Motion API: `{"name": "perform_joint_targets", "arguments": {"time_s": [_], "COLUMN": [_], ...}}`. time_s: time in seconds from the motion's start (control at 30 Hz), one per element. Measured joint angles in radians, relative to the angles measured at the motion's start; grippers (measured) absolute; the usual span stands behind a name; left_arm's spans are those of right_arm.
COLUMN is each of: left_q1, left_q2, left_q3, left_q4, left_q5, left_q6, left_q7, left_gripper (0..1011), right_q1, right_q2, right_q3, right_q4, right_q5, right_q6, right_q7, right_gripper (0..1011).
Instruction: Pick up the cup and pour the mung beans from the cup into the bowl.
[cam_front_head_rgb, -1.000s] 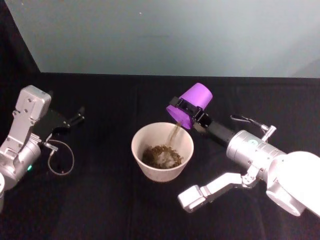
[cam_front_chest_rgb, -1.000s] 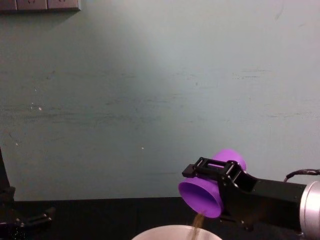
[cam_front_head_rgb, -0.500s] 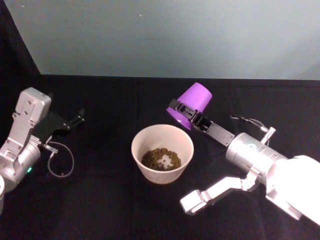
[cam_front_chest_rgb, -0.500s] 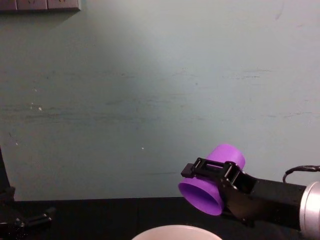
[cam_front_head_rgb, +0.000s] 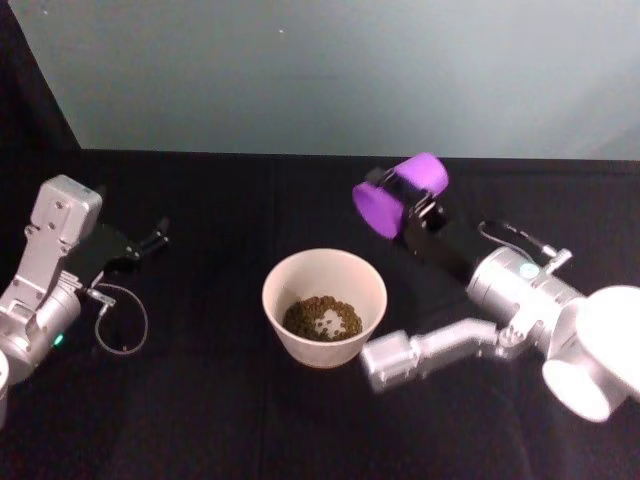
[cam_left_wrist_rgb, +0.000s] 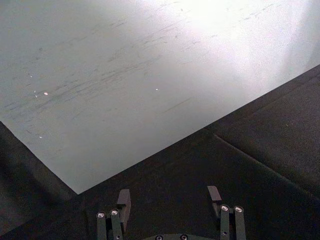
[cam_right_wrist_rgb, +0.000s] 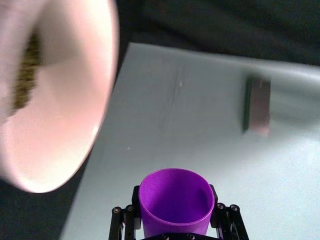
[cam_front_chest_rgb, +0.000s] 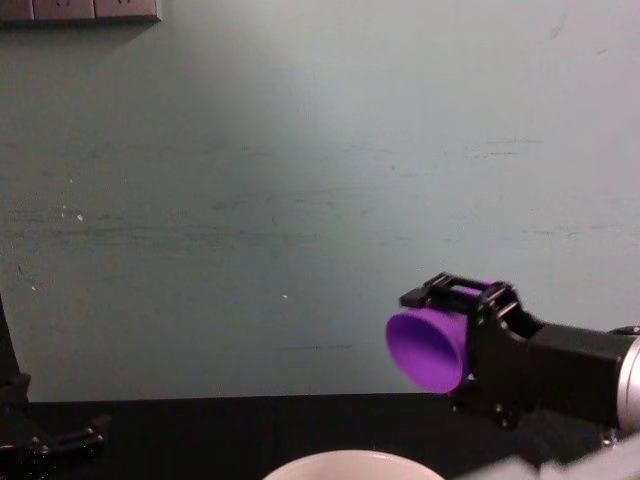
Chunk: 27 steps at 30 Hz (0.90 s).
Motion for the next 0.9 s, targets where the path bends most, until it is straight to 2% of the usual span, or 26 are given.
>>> {"name": "perform_joint_targets", "arguments": {"time_s": [0.03,0.07,0.2,0.27,0.3,0.33,0.37,0.4,0.43,0.47,0.63,0.67,0.7,0.73,0.8,0.87,0.9], "left_q1": [0.000,0.000,0.000,0.000,0.000,0.000,0.000,0.000,0.000,0.000,0.000,0.000,0.000,0.000,0.000,0.000,0.000], "left_q2": [0.000,0.000,0.000,0.000,0.000,0.000,0.000,0.000,0.000,0.000,0.000,0.000,0.000,0.000,0.000,0.000,0.000], "left_q3": [0.000,0.000,0.000,0.000,0.000,0.000,0.000,0.000,0.000,0.000,0.000,0.000,0.000,0.000,0.000,0.000,0.000], "left_q4": [0.000,0.000,0.000,0.000,0.000,0.000,0.000,0.000,0.000,0.000,0.000,0.000,0.000,0.000,0.000,0.000,0.000], "left_q5": [0.000,0.000,0.000,0.000,0.000,0.000,0.000,0.000,0.000,0.000,0.000,0.000,0.000,0.000,0.000,0.000,0.000], "left_q6": [0.000,0.000,0.000,0.000,0.000,0.000,0.000,0.000,0.000,0.000,0.000,0.000,0.000,0.000,0.000,0.000,0.000], "left_q7": [0.000,0.000,0.000,0.000,0.000,0.000,0.000,0.000,0.000,0.000,0.000,0.000,0.000,0.000,0.000,0.000,0.000], "left_gripper": [1000,1000,1000,1000,1000,1000,1000,1000,1000,1000,1000,1000,1000,1000,1000,1000,1000], "right_q1": [-0.005,-0.017,-0.037,-0.048,-0.048,-0.052,-0.054,-0.059,-0.061,-0.065,-0.067,-0.067,-0.066,-0.065,-0.064,-0.062,-0.062], "right_q2": [-0.006,-0.021,-0.054,-0.085,-0.085,-0.097,-0.106,-0.121,-0.129,-0.146,-0.188,-0.203,-0.209,-0.221,-0.230,-0.244,-0.247], "right_q3": [0.014,0.049,0.123,0.181,0.181,0.204,0.218,0.244,0.257,0.285,0.349,0.370,0.379,0.397,0.412,0.435,0.440], "right_q4": [0.004,0.019,0.057,0.099,0.099,0.116,0.125,0.145,0.153,0.172,0.224,0.241,0.251,0.267,0.279,0.296,0.300], "right_q5": [0.030,0.116,0.295,0.465,0.465,0.541,0.588,0.678,0.722,0.816,1.040,1.109,1.136,1.187,1.229,1.293,1.305], "right_q6": [-0.005,-0.021,-0.069,-0.144,-0.144,-0.176,-0.193,-0.217,-0.225,-0.235,-0.232,-0.223,-0.220,-0.213,-0.206,-0.193,-0.189], "right_q7": [0.003,0.014,0.039,0.066,0.066,0.088,0.103,0.139,0.163,0.208,0.335,0.376,0.392,0.425,0.452,0.494,0.503], "right_gripper": [746,747,746,746,746,746,746,746,746,746,746,746,746,746,746,746,746]}}
